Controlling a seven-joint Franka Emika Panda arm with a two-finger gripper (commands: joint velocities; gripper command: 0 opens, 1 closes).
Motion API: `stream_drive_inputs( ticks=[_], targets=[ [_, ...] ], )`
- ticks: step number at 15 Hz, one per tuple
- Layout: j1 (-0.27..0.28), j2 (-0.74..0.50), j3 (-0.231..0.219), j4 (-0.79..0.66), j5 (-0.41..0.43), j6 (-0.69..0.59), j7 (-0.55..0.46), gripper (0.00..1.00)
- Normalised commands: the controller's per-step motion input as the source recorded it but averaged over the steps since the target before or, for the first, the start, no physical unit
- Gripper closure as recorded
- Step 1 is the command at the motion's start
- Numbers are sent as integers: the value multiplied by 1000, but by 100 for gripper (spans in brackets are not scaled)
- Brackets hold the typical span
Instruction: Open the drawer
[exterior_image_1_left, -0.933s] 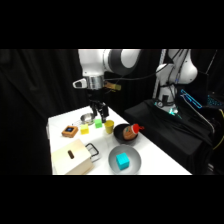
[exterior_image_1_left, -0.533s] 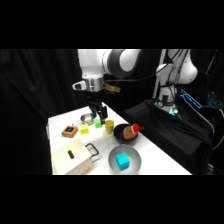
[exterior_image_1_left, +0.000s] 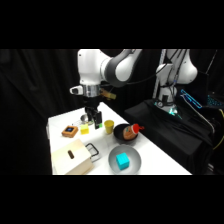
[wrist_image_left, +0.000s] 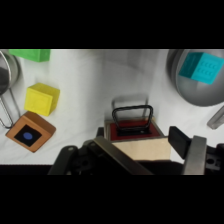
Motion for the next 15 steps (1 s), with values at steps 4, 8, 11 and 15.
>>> stream_drive_inputs(
  ticks=[4, 8, 11, 15],
  targets=[
    [-102, 168, 95, 140, 18, 252, -138, 0],
    [-103, 229, 131, 192, 45, 221, -125, 0],
    [-117, 243, 142, 210, 47, 198, -124, 0],
    [-121, 237, 135, 220, 32, 177, -118, 0]
  ],
)
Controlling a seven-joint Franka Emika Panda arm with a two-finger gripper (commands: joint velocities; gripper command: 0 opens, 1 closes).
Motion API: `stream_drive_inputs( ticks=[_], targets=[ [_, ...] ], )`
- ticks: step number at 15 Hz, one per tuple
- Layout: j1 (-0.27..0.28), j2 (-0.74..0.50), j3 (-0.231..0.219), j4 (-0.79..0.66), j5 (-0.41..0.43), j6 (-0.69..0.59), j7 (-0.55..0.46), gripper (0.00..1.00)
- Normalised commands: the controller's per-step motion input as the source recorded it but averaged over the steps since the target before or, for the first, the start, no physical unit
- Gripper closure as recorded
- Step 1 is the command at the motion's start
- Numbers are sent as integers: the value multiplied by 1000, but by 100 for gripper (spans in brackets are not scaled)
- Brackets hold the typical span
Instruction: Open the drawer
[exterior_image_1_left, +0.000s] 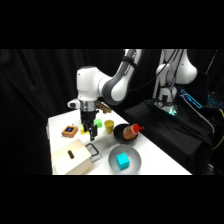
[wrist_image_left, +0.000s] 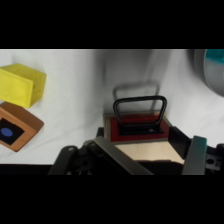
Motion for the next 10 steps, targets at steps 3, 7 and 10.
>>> stream_drive_inputs(
  ticks=[3, 7, 10],
  targets=[
    [-129, 237, 119, 208, 17, 196, -122, 0],
    [-130, 198, 114, 158, -4, 220, -108, 0],
    [-138, 149, 132, 83, -12, 246, -110, 0]
  ],
)
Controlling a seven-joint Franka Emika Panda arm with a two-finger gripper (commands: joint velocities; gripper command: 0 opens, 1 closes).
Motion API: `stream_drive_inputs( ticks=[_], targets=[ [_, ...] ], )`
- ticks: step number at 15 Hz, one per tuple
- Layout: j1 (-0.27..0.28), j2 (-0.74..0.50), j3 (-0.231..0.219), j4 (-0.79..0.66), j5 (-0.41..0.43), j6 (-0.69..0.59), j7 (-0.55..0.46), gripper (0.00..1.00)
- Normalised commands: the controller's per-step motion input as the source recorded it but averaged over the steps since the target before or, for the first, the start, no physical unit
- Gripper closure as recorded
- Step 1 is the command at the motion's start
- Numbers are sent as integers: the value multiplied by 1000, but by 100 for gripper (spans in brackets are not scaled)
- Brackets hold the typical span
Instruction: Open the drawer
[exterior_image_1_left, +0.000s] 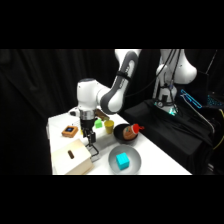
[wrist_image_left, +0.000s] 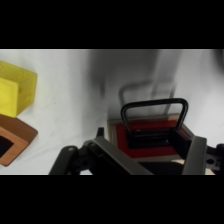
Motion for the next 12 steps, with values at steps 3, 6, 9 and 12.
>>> stream_drive_inputs(
  ticks=[3, 6, 9, 12],
  targets=[
    [-142, 137, 131, 51, -24, 281, -111, 0],
    [-173, 156, 157, 68, -14, 256, -123, 0],
    [-179, 162, 161, 89, -17, 232, -126, 0],
    [-165, 147, 148, 99, -32, 211, -123, 0]
  ],
)
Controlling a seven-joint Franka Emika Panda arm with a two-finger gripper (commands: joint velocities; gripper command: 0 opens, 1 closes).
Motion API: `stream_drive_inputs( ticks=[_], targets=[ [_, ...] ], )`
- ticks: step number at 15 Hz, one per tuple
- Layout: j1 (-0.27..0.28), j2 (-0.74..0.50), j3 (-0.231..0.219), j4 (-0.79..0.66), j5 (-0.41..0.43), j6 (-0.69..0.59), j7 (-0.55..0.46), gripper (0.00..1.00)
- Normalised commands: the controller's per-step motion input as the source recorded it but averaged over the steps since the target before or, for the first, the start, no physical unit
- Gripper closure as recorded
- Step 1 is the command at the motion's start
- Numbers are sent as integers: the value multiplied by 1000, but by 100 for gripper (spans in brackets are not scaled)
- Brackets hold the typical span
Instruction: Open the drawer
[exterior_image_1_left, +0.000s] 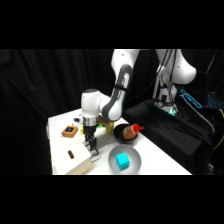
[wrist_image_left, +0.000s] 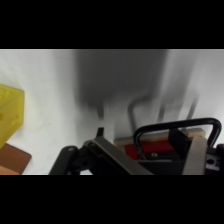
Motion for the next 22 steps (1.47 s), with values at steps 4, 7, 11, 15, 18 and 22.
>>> stream_drive_inputs(
  ticks=[4, 7, 11, 15, 18, 22],
  targets=[
    [-128, 120, 123, 108, -66, 174, -98, 0],
    [-115, 70, 109, 62, -88, 151, -95, 0],
    [-122, -16, 81, -66, -111, 178, -106, 0],
    [-157, -136, 84, -240, -114, 220, -123, 0],
    [-164, -198, 91, -324, -120, 233, -116, 0],
    [-157, -248, 88, -402, -143, 227, -99, 0]
  ],
)
